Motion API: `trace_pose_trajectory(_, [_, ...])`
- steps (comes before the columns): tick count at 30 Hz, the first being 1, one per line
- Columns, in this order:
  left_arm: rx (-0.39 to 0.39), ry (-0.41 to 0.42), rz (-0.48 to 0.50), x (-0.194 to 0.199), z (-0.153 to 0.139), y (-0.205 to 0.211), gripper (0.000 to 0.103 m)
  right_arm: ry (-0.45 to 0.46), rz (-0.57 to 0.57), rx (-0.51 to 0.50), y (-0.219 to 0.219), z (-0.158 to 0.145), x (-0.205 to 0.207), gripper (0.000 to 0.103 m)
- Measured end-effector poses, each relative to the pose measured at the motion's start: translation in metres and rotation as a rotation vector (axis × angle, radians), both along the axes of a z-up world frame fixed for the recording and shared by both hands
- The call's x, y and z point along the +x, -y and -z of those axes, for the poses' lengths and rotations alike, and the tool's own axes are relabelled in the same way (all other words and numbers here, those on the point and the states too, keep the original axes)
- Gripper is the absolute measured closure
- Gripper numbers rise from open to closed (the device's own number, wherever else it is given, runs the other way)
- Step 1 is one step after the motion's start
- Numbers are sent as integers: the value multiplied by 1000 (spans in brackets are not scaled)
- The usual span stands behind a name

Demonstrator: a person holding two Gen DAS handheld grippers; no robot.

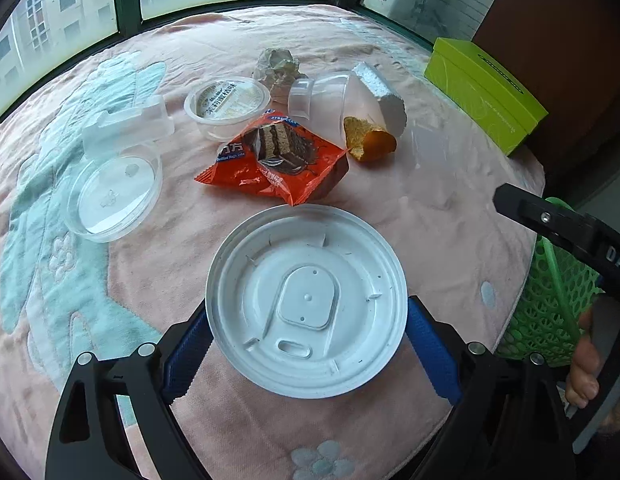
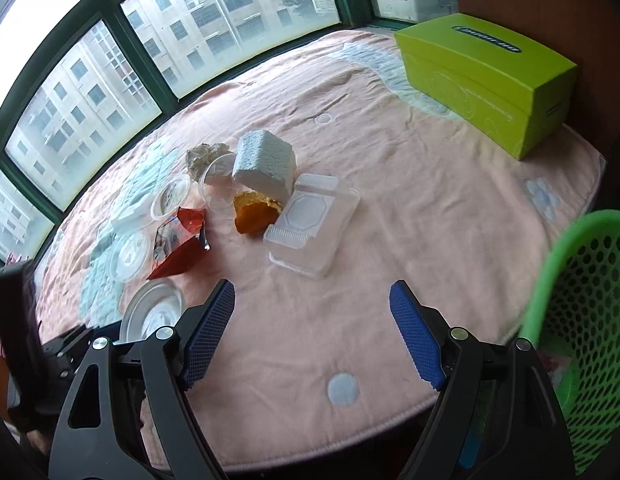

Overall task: Collect trash
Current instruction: 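Grasp the white round lid with the left gripper, then grasp the clear plastic tray with the right gripper and carry it to the basket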

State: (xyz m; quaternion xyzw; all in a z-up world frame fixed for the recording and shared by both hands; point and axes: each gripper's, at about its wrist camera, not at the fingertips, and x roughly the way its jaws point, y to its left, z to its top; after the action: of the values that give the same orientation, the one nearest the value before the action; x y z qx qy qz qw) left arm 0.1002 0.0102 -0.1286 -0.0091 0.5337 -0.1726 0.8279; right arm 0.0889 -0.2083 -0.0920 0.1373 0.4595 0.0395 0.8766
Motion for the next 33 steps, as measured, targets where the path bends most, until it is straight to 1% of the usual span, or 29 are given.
trace_pose_trajectory(5, [-29,4,9,-4,-6,-7,15,-23,8,12,-8,8,25,24])
trace_pose_trajectory(9, [-48,-9,20,-9,-7,-10,15,-43,16,-8,-17,18,44,24])
trace_pose_trajectory(13, [-70,-27,20,-15,-6,-13,15,-73,31,-54,-24,30,59,28])
trace_pose_trajectory(17, [-68,-30,24,-20,-7,-15,15,-106,55,-88,-25,41,68,35])
trace_pose_trajectory(18, [-68,-31,23,-20,-7,-15,15,-101,58,-103,-26,41,68,36])
trace_pose_trajectory(19, [-68,-31,23,-20,-8,-15,15,-103,56,-123,-27,41,68,40])
trace_pose_trajectory(22, [-63,-26,24,-21,-9,-14,15,-105,55,-132,-27,40,67,43])
trace_pose_trajectory(26, [-60,-18,26,-22,-13,-13,15,-85,48,-126,-25,33,59,44])
trace_pose_trajectory(33, [-54,-4,39,-28,-19,-4,15,-54,49,-111,-13,16,31,45])
